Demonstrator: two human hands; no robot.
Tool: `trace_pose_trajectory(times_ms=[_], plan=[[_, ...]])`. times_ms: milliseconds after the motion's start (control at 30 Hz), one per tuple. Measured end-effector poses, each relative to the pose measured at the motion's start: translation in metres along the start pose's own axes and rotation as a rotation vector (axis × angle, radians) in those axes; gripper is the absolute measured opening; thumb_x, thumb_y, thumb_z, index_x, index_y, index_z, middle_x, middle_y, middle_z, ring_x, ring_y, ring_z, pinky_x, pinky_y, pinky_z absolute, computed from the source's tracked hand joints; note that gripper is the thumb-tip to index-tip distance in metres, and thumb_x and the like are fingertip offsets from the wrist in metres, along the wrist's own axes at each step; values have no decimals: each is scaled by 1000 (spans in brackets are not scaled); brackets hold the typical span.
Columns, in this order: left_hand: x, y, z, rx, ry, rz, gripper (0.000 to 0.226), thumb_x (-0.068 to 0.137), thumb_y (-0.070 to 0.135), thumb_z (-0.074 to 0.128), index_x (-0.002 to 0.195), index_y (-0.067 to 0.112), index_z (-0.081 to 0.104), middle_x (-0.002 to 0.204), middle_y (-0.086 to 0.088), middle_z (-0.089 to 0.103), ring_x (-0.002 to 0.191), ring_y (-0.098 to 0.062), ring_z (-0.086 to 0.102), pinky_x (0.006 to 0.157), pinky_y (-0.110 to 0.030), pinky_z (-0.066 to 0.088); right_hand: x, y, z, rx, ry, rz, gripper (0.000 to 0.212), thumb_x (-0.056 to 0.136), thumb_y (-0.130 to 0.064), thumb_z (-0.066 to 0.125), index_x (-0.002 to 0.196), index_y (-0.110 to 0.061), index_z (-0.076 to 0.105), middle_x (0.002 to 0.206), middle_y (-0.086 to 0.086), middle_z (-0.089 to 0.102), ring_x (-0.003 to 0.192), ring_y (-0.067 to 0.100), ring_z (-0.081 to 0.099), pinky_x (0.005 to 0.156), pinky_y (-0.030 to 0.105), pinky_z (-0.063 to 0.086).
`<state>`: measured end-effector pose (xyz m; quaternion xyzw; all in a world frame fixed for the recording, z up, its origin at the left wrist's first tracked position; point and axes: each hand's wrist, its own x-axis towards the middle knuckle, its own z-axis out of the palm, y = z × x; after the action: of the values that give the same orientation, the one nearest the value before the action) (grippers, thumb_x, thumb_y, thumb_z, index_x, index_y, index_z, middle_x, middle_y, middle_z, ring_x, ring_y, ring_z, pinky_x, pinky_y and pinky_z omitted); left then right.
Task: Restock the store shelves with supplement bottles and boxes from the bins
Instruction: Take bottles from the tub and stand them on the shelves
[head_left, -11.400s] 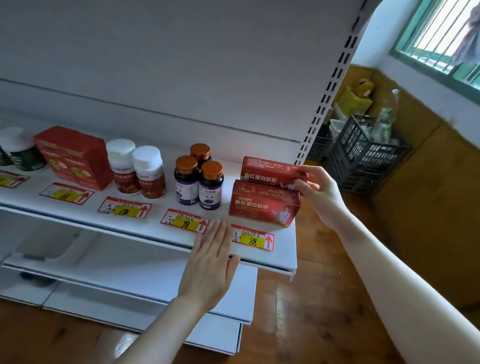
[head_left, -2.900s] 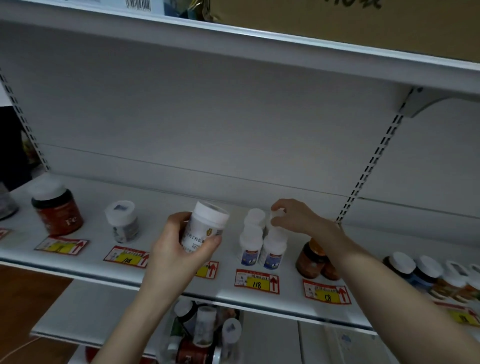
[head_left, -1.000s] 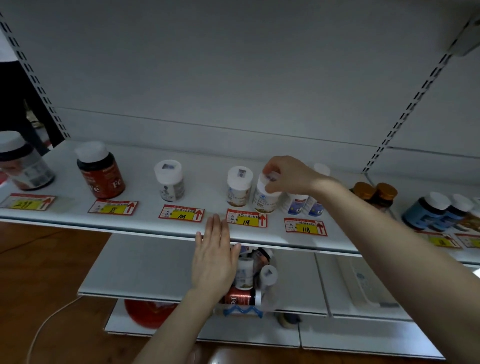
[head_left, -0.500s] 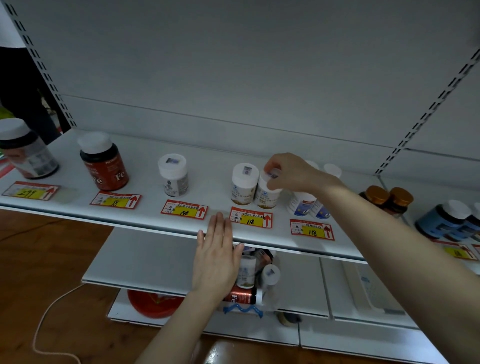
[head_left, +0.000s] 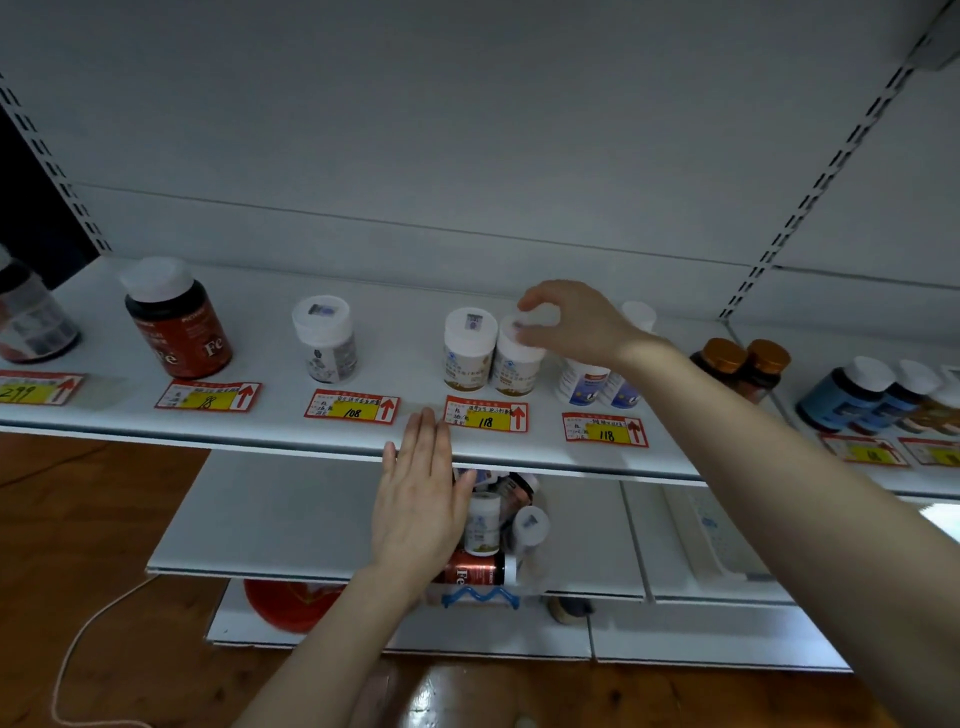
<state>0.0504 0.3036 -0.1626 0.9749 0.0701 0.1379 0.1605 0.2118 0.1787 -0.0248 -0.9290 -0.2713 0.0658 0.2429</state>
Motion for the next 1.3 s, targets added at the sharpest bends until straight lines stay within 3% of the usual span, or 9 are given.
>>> trace_pose_trajectory(times_ms=[100,200,333,433,633,833,1033,1200,1300], plan=[[-10,9,-6,-16,107,189,56,97,38,24,121,0,57,127,-17,57,120,-30,53,106,-46,31,-18,5,0,25,211,19,28,92,-22,52,119,-14,57,132,1,53,124,15,44,83,8,21],[-25,21,-5,-95,121,328,58,99,37,20,114,1,63,118,-16,63,112,-29,59,103,-41,30,-45,12,4,20,339,17,27,92,-17,52,115,-8,61,125,6,59,118,18,51,80,5,24],[-49,30,11,-137,155,433,38,90,27,43,105,0,66,103,-16,66,100,-27,55,94,-38,38,-81,23,8,-27,401,-3,24,89,-12,54,109,-4,65,115,10,65,110,23,58,86,20,37],[-67,32,23,-154,124,446,33,88,24,47,103,0,65,96,-14,66,94,-24,52,86,-40,46,-106,32,12,-53,402,-33,22,88,-12,55,104,-4,67,108,11,68,104,25,60,87,34,45],[-107,31,48,-92,-63,398,35,87,26,44,100,4,68,96,-11,67,91,-25,61,89,-33,40,-153,52,42,-26,346,-64,22,84,-16,55,95,-3,69,94,11,70,91,27,63,77,25,40],[-129,24,71,-67,-180,270,41,85,28,42,107,4,66,99,-11,68,93,-26,64,92,-31,35,-172,73,97,38,154,-26,22,88,-14,59,105,-2,66,105,13,67,101,25,60,82,23,38],[-101,-2,108,-65,-236,167,39,84,27,41,98,1,68,91,-14,68,82,-29,65,73,-35,53,-148,112,165,-5,-45,60,30,92,-18,54,119,-5,58,121,14,58,111,26,54,88,28,39],[-51,-33,160,-115,-250,55,28,81,13,64,101,-6,61,88,-24,63,79,-39,60,67,-38,49,-119,146,217,-78,-150,112,40,90,-20,56,126,-5,52,129,18,52,115,31,50,92,32,38],[-23,-43,187,-89,-241,23,36,79,16,69,104,-6,58,94,-28,60,86,-43,56,68,-43,47,-104,166,245,-110,-182,144,43,88,-22,58,129,-8,49,133,16,47,120,30,45,95,31,35]])
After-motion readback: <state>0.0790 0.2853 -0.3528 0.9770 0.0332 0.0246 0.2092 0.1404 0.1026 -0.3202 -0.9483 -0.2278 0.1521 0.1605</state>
